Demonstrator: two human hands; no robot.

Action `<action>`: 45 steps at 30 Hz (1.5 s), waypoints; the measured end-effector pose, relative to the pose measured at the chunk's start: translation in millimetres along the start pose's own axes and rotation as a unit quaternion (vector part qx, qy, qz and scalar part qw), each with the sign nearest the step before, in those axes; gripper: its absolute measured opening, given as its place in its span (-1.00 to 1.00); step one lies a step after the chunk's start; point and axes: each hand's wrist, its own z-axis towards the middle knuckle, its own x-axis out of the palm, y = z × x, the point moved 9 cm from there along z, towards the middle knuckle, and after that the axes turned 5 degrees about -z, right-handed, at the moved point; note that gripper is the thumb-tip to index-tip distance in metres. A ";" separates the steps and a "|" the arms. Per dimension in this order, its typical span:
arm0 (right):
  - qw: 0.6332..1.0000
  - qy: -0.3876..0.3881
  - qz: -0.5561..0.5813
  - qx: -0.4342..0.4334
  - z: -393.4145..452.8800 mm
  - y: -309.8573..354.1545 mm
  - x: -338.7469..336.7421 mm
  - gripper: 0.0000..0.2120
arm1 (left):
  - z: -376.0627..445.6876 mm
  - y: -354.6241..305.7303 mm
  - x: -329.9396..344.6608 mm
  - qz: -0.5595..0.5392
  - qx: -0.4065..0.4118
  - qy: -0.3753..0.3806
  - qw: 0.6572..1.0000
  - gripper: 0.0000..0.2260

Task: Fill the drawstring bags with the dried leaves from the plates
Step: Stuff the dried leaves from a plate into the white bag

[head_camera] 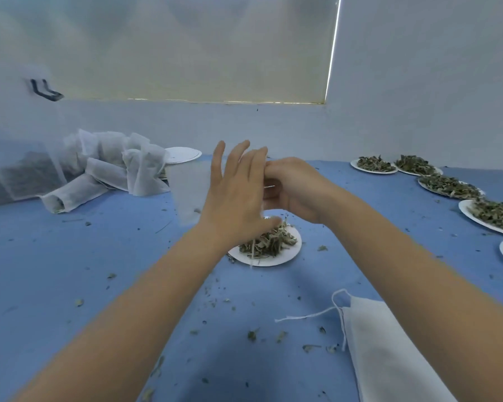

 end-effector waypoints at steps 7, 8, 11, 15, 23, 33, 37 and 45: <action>0.996 0.058 0.057 0.036 5.9 -15.9 15.1 -0.77 | -10.9 21.9 9.5 -0.090 0.037 -0.029 0.995 -0.32; 0.995 0.066 0.064 0.041 6.6 -17.8 16.7 -0.77 | -12.2 24.1 11.6 -0.105 0.035 -0.025 0.994 -0.35; 0.991 0.095 0.087 0.038 10.4 -18.6 20.7 -0.73 | -13.2 32.1 11.5 -0.126 0.027 -0.027 0.991 -0.44; 0.990 0.130 0.040 0.022 18.0 -18.2 22.1 -0.56 | -15.2 45.6 11.7 -0.136 -0.006 -0.030 0.990 -0.44; 0.916 -0.041 -0.398 0.022 25.7 -47.4 -35.8 -0.84 | -35.0 89.4 58.6 -0.074 -0.123 0.069 0.987 -0.54; 0.819 0.033 -0.573 0.016 27.2 -99.4 -13.3 -0.67 | -44.5 100.3 109.0 -0.167 -0.149 0.178 0.958 -0.44; 0.838 -0.014 -0.546 -0.013 28.8 -85.6 -26.1 -0.81 | -48.9 100.5 117.0 -0.172 -0.151 0.199 0.953 -0.42; 0.897 -0.093 -0.430 -0.054 30.2 -57.4 -40.2 -0.88 | -48.3 96.1 115.2 -0.181 -0.150 0.186 0.954 -0.41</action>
